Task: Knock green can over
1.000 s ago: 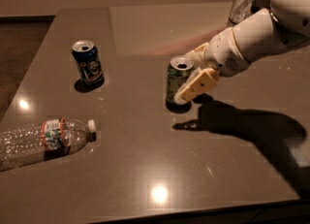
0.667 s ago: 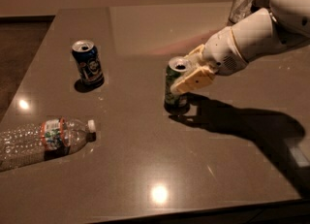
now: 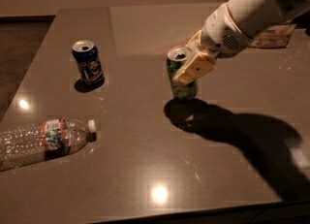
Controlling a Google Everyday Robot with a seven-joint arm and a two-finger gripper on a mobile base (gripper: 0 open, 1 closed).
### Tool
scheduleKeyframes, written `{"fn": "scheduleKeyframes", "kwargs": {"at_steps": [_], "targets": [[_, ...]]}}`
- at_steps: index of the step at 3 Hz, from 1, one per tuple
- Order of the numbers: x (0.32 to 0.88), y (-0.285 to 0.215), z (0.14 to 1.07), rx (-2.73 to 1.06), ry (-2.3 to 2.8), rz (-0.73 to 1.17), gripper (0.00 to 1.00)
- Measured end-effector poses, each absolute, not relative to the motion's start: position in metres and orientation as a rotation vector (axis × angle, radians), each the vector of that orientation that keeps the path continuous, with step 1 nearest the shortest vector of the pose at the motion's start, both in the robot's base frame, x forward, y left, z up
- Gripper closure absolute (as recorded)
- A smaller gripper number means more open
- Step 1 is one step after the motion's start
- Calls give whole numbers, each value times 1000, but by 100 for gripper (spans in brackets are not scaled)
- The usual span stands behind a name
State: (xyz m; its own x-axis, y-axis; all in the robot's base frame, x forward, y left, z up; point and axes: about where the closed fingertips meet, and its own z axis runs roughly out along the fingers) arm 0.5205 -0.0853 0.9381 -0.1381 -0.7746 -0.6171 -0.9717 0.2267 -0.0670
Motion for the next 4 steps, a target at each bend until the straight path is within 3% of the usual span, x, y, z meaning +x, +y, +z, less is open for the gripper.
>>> {"fn": "scheduleKeyframes", "kwargs": {"at_steps": [2, 4], "targets": [[484, -86, 936, -1995, 2083, 258, 100], [487, -67, 919, -2222, 2034, 156, 60]]}}
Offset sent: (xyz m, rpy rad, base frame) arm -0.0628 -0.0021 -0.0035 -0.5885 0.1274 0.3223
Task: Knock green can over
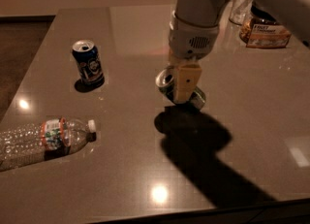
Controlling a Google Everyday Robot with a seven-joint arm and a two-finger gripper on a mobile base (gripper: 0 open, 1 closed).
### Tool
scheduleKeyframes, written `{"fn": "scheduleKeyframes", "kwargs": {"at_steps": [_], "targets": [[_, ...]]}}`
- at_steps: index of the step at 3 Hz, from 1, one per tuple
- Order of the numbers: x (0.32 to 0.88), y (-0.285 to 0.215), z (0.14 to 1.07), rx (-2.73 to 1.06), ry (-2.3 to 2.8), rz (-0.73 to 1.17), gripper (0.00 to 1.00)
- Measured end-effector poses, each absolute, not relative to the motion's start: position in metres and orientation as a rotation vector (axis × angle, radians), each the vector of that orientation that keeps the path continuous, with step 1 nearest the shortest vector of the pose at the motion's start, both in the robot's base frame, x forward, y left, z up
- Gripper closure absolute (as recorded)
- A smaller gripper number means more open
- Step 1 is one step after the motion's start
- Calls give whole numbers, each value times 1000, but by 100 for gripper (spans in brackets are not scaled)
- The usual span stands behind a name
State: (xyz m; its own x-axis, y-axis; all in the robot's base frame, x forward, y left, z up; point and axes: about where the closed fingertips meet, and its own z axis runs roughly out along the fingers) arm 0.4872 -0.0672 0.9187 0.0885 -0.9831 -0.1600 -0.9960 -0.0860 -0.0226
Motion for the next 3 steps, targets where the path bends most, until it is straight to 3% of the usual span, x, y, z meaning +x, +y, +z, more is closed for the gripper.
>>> {"fn": "scheduleKeyframes", "kwargs": {"at_steps": [1, 2, 3], "targets": [[496, -58, 909, -2275, 2020, 97, 37], [505, -52, 898, -2302, 2018, 44, 5], [508, -49, 899, -2287, 2006, 40, 0]]}}
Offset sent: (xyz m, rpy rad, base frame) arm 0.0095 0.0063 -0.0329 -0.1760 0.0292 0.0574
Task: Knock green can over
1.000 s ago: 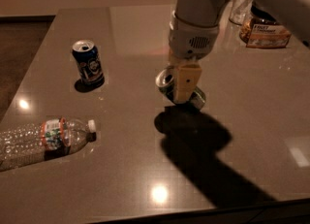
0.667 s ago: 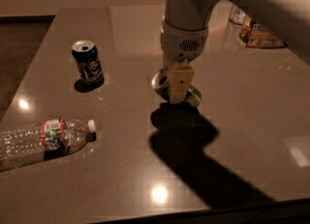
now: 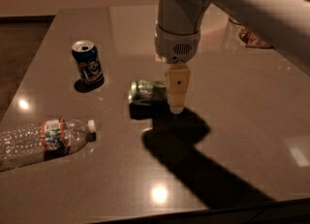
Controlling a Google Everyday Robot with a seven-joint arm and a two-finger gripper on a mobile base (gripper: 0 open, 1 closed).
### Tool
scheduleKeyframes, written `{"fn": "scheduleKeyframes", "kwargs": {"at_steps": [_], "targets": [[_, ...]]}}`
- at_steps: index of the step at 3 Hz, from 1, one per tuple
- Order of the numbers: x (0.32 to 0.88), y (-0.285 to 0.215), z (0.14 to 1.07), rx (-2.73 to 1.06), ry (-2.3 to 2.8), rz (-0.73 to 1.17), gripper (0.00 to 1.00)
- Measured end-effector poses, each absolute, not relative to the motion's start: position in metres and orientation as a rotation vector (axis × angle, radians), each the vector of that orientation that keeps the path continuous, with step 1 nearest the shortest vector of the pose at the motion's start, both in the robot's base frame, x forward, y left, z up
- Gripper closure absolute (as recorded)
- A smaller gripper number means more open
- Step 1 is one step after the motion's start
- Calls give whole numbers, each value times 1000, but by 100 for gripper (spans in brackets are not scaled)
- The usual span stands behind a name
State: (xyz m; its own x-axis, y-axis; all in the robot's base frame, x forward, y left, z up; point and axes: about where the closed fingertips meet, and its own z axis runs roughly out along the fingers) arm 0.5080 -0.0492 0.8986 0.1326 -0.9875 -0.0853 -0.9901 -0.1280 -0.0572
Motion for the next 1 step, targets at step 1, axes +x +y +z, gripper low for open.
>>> {"fn": "scheduleKeyframes", "kwargs": {"at_steps": [1], "targets": [[508, -49, 899, -2287, 2006, 40, 0]]}}
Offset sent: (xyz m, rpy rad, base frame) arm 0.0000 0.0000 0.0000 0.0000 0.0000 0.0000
